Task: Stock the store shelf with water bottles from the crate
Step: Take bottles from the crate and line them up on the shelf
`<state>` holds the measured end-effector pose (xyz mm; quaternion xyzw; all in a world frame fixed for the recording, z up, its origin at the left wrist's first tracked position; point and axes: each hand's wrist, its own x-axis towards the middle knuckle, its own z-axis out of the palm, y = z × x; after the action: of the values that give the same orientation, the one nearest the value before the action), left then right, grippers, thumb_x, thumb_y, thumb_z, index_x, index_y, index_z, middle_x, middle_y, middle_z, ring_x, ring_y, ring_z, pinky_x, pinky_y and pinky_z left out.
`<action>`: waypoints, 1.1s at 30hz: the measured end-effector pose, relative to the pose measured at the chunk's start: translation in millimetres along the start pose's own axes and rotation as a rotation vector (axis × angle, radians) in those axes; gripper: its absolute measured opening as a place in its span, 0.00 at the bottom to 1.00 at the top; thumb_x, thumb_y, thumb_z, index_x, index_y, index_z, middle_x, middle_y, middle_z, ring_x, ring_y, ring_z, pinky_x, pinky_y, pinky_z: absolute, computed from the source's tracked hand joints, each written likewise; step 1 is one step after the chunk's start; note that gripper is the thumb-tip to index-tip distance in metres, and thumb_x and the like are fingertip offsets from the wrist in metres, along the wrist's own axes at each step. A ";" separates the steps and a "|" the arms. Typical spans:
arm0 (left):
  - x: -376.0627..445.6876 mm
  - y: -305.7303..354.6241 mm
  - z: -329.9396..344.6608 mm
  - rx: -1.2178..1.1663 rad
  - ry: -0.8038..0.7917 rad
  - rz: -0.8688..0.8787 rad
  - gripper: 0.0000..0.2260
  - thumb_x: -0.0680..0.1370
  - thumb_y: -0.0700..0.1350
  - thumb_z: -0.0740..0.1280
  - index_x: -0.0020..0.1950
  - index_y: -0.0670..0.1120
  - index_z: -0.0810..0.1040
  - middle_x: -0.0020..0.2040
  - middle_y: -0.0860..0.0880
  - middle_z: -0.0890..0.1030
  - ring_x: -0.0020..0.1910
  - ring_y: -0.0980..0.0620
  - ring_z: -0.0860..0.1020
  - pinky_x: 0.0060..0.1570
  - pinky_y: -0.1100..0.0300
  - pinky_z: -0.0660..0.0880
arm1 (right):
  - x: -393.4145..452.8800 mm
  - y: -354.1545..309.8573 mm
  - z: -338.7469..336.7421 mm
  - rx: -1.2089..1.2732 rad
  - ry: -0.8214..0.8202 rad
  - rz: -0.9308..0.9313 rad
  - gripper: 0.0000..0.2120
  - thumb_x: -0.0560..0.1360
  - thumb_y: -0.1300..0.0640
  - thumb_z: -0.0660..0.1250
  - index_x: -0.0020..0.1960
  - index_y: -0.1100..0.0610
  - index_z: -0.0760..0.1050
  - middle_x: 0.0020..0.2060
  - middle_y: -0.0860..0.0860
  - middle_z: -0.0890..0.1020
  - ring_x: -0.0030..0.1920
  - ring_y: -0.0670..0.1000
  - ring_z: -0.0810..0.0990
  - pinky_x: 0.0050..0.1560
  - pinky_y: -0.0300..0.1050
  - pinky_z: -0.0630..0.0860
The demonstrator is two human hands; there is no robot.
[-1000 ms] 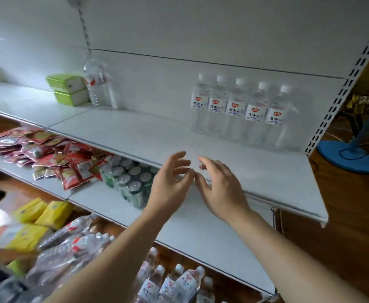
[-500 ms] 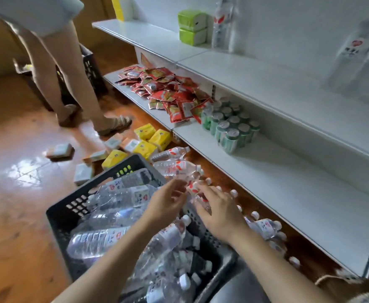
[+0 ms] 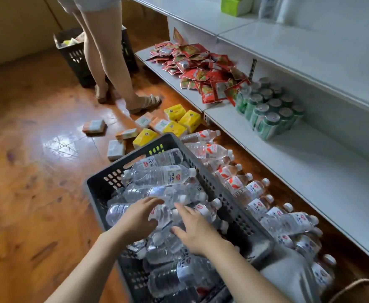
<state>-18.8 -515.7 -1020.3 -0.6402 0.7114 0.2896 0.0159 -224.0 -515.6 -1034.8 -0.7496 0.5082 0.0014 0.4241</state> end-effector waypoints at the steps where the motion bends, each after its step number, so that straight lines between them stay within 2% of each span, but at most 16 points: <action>1: 0.1 -8.4 0.8 0.092 -0.019 -0.010 0.29 0.74 0.44 0.65 0.76 0.54 0.66 0.74 0.56 0.68 0.70 0.54 0.68 0.71 0.60 0.64 | 5.1 -5.4 4.0 -0.025 -0.026 0.010 0.34 0.82 0.46 0.59 0.81 0.47 0.45 0.79 0.49 0.56 0.77 0.56 0.57 0.74 0.56 0.62; 3: -0.9 -22.3 4.4 0.243 -0.027 -0.041 0.33 0.74 0.50 0.66 0.79 0.56 0.60 0.77 0.54 0.65 0.75 0.50 0.65 0.74 0.54 0.62 | 14.2 -15.9 9.4 -0.070 -0.053 0.035 0.33 0.83 0.49 0.58 0.81 0.49 0.44 0.79 0.49 0.55 0.75 0.59 0.59 0.73 0.58 0.63; 5: -1.3 -27.1 8.0 0.306 -0.003 -0.057 0.35 0.74 0.56 0.68 0.79 0.57 0.59 0.76 0.54 0.66 0.74 0.49 0.65 0.74 0.52 0.63 | 20.5 -23.3 13.0 -0.089 -0.044 0.078 0.30 0.83 0.51 0.59 0.80 0.51 0.49 0.77 0.53 0.59 0.71 0.60 0.67 0.69 0.58 0.69; 7: -0.5 -30.1 10.6 0.375 0.040 -0.023 0.36 0.72 0.60 0.69 0.78 0.56 0.62 0.73 0.54 0.68 0.71 0.49 0.67 0.71 0.53 0.65 | 22.1 -27.5 14.4 -0.124 -0.010 0.117 0.26 0.82 0.51 0.61 0.77 0.53 0.58 0.71 0.55 0.64 0.65 0.59 0.73 0.63 0.56 0.74; 10: -2.2 -34.4 9.3 0.409 0.075 0.058 0.33 0.70 0.64 0.68 0.74 0.57 0.68 0.68 0.55 0.71 0.68 0.50 0.69 0.68 0.53 0.66 | 18.1 -25.6 13.0 -0.159 0.024 0.114 0.20 0.81 0.48 0.63 0.70 0.54 0.68 0.65 0.55 0.69 0.59 0.57 0.75 0.59 0.54 0.76; 13: -5.8 -34.1 4.5 0.334 0.101 0.112 0.34 0.69 0.68 0.67 0.72 0.56 0.71 0.63 0.55 0.73 0.62 0.51 0.73 0.64 0.56 0.69 | 10.3 -21.6 2.6 -0.083 0.057 0.065 0.19 0.82 0.46 0.62 0.68 0.54 0.69 0.62 0.53 0.73 0.59 0.54 0.75 0.58 0.50 0.74; 14: -7.1 -30.7 1.9 0.284 0.106 0.121 0.35 0.68 0.69 0.67 0.71 0.55 0.72 0.61 0.55 0.74 0.58 0.52 0.74 0.60 0.58 0.72 | 7.2 -21.8 -4.0 -0.005 0.075 0.050 0.19 0.82 0.47 0.61 0.68 0.55 0.69 0.60 0.52 0.75 0.57 0.53 0.75 0.55 0.47 0.74; 16: -8.4 -17.3 -6.0 0.162 0.098 0.138 0.35 0.67 0.70 0.68 0.69 0.54 0.73 0.58 0.56 0.72 0.51 0.54 0.76 0.51 0.59 0.77 | -0.9 -24.6 -20.7 0.175 0.151 0.013 0.15 0.82 0.49 0.61 0.67 0.53 0.70 0.48 0.47 0.76 0.46 0.48 0.75 0.42 0.40 0.71; 19: -3.3 14.0 -19.0 0.042 0.131 0.170 0.37 0.67 0.71 0.70 0.68 0.52 0.70 0.57 0.57 0.72 0.49 0.55 0.76 0.48 0.56 0.78 | -14.3 -26.3 -51.4 0.273 0.344 -0.071 0.09 0.82 0.53 0.63 0.62 0.49 0.73 0.39 0.41 0.72 0.38 0.43 0.73 0.35 0.35 0.69; 21: 3.1 37.6 -28.7 -0.045 0.156 0.182 0.38 0.66 0.71 0.72 0.68 0.51 0.69 0.58 0.57 0.74 0.52 0.55 0.75 0.52 0.56 0.77 | -27.1 -25.4 -76.6 0.339 0.426 -0.103 0.09 0.82 0.54 0.63 0.62 0.50 0.74 0.42 0.37 0.74 0.40 0.41 0.77 0.35 0.29 0.71; 23: 10.0 62.5 -37.7 -0.191 0.122 0.236 0.38 0.66 0.70 0.73 0.69 0.52 0.70 0.61 0.57 0.77 0.56 0.56 0.77 0.57 0.55 0.77 | -42.7 -20.6 -101.5 0.396 0.507 -0.142 0.10 0.82 0.54 0.64 0.63 0.48 0.74 0.49 0.36 0.77 0.47 0.38 0.79 0.42 0.29 0.75; 25: 15.5 89.8 -46.3 -0.460 0.009 0.302 0.33 0.68 0.63 0.77 0.68 0.53 0.72 0.59 0.55 0.82 0.55 0.54 0.82 0.57 0.50 0.79 | -59.7 -14.1 -124.4 0.411 0.579 -0.165 0.11 0.81 0.52 0.64 0.63 0.45 0.74 0.56 0.37 0.79 0.54 0.36 0.78 0.51 0.32 0.76; 27: 19.8 119.5 -53.6 -0.662 -0.103 0.353 0.28 0.72 0.53 0.77 0.69 0.53 0.72 0.59 0.53 0.83 0.56 0.53 0.83 0.59 0.50 0.79 | -78.6 -7.2 -145.0 0.423 0.635 -0.167 0.12 0.81 0.52 0.65 0.63 0.43 0.74 0.59 0.38 0.79 0.58 0.37 0.77 0.55 0.33 0.76; 30: 25.5 167.8 -61.2 -0.713 -0.152 0.454 0.25 0.75 0.54 0.71 0.70 0.57 0.68 0.66 0.59 0.77 0.65 0.63 0.76 0.66 0.63 0.72 | -106.9 2.7 -171.4 0.467 0.729 -0.155 0.13 0.81 0.51 0.65 0.64 0.42 0.74 0.60 0.38 0.80 0.59 0.39 0.79 0.57 0.37 0.78; 31: 26.7 183.4 -62.7 -0.717 -0.168 0.479 0.23 0.77 0.54 0.69 0.70 0.58 0.67 0.66 0.59 0.76 0.64 0.64 0.76 0.65 0.65 0.72 | -115.9 6.6 -178.7 0.480 0.770 -0.139 0.13 0.81 0.52 0.65 0.64 0.42 0.75 0.58 0.38 0.80 0.57 0.39 0.80 0.55 0.38 0.79; 33: 31.0 213.9 -63.6 -0.730 -0.181 0.514 0.17 0.79 0.53 0.65 0.68 0.55 0.70 0.60 0.55 0.80 0.56 0.61 0.80 0.58 0.63 0.76 | -134.1 15.5 -192.6 0.492 0.865 -0.105 0.13 0.80 0.52 0.66 0.63 0.42 0.75 0.56 0.37 0.80 0.52 0.38 0.81 0.51 0.36 0.79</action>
<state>-199.0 -568.4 -895.8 -0.3788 0.6943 0.5707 -0.2209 -383.3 -538.3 -863.2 -0.5839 0.5843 -0.4509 0.3381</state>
